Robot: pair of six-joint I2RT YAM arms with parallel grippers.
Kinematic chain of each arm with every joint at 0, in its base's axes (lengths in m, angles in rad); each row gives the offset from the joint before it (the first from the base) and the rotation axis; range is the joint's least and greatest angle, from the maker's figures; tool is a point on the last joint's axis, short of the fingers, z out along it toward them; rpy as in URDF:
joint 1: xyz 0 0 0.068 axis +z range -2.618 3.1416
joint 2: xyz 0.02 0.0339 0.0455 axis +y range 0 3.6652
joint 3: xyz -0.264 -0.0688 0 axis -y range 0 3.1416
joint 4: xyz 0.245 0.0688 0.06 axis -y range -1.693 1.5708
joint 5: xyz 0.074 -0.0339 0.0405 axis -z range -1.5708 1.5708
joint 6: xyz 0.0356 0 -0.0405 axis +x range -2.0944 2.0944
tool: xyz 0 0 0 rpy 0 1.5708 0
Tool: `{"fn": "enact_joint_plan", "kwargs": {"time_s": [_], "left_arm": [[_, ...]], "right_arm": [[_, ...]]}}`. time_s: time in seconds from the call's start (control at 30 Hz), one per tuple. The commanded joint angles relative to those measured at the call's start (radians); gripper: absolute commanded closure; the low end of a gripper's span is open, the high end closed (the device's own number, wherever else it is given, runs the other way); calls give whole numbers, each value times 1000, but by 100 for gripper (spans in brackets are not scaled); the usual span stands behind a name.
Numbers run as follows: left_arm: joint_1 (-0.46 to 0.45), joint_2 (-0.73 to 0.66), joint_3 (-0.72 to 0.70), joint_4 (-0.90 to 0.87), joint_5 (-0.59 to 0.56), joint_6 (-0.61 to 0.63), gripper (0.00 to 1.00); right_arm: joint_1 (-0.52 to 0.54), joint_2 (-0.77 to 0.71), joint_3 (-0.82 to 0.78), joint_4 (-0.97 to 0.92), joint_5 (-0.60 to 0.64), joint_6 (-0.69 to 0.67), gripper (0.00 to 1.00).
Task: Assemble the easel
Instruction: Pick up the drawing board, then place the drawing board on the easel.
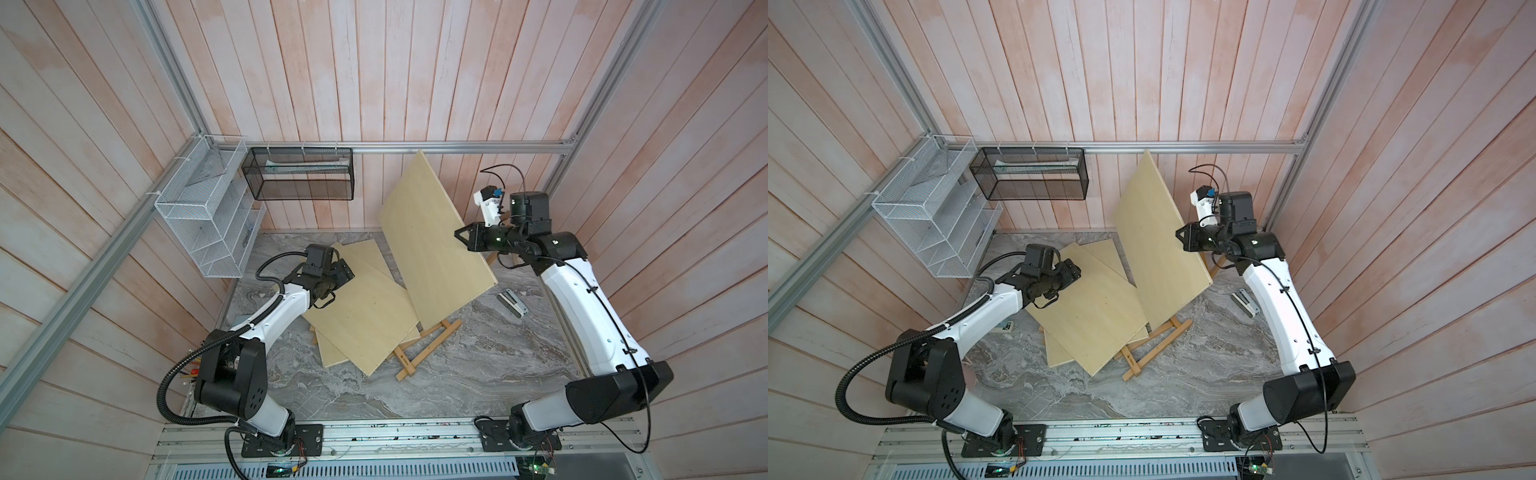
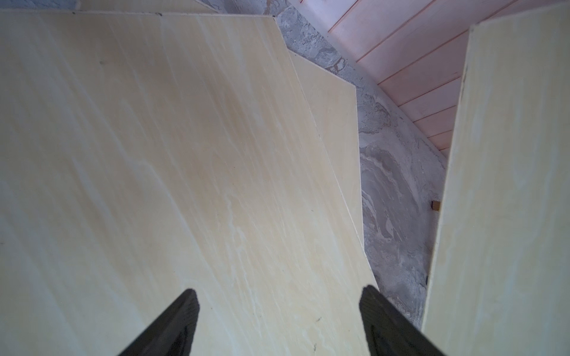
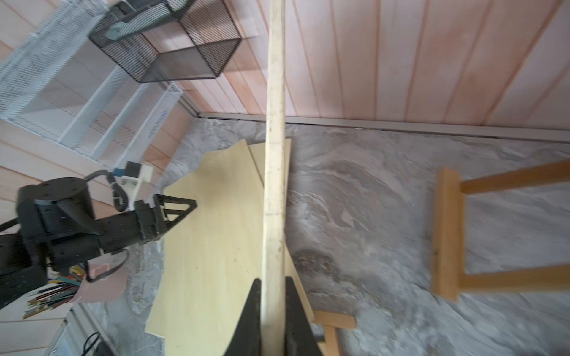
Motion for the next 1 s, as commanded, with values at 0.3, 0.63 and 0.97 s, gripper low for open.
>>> {"fn": "enact_joint_plan", "kwargs": {"time_s": [0.3, 0.63, 0.97], "left_arm": [[-1, -9, -18, -26, -20, -18, 15], [-1, 5, -17, -37, -11, -23, 15], [-1, 6, -17, -48, -23, -19, 15]], "right_arm": [[-159, -58, 180, -95, 225, -178, 100], [-247, 20, 210, 8, 197, -241, 100], [-289, 117, 258, 53, 132, -257, 100]]}}
